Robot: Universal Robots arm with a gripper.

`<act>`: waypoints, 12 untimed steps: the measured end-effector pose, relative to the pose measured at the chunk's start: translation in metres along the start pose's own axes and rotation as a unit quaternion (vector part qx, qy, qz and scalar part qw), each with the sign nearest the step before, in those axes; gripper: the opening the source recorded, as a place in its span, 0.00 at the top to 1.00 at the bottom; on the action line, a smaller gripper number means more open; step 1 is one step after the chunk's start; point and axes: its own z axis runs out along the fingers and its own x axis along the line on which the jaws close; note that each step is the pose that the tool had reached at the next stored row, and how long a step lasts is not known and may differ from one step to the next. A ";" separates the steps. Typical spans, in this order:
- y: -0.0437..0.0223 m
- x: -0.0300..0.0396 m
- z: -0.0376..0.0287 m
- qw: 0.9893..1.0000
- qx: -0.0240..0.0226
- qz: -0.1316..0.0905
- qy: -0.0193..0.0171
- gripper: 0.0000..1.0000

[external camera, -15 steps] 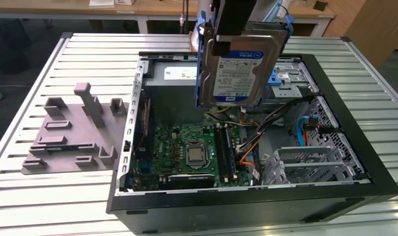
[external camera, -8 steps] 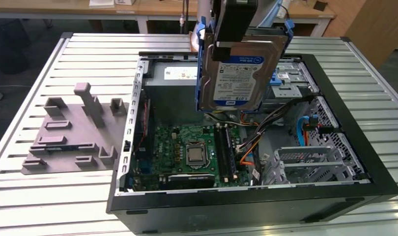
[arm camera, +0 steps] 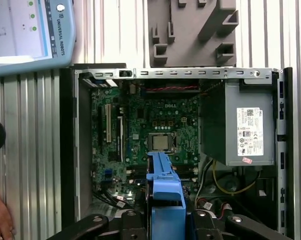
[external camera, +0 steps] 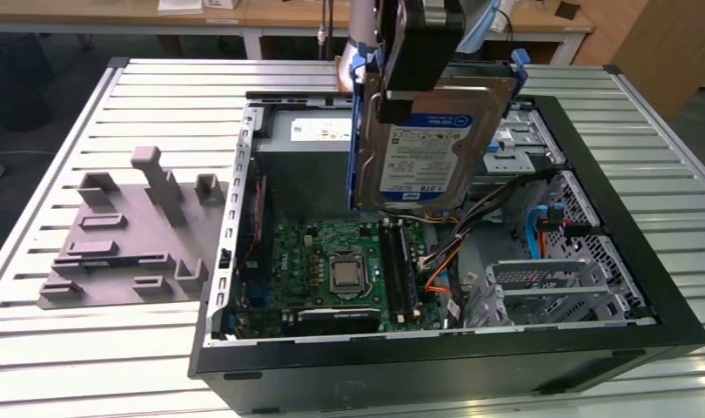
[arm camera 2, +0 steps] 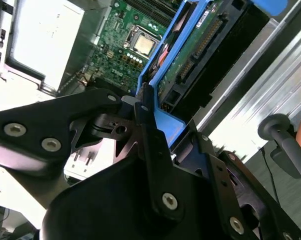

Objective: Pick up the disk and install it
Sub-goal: 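Insert the disk into the insertion slot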

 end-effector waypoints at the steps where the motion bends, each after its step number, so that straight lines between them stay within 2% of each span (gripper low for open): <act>1: -0.0001 0.0031 0.0003 1.000 0.000 0.000 0.000 0.64; 4: -0.0006 0.0118 0.0009 1.000 0.000 0.000 0.000 0.64; 6: -0.0032 0.0159 0.0014 1.000 0.000 0.000 0.000 0.64; 10: -0.0152 0.0174 0.0028 1.000 0.000 0.000 0.000 0.64; 12: -0.0179 0.0194 0.0034 1.000 0.000 0.000 0.000 0.64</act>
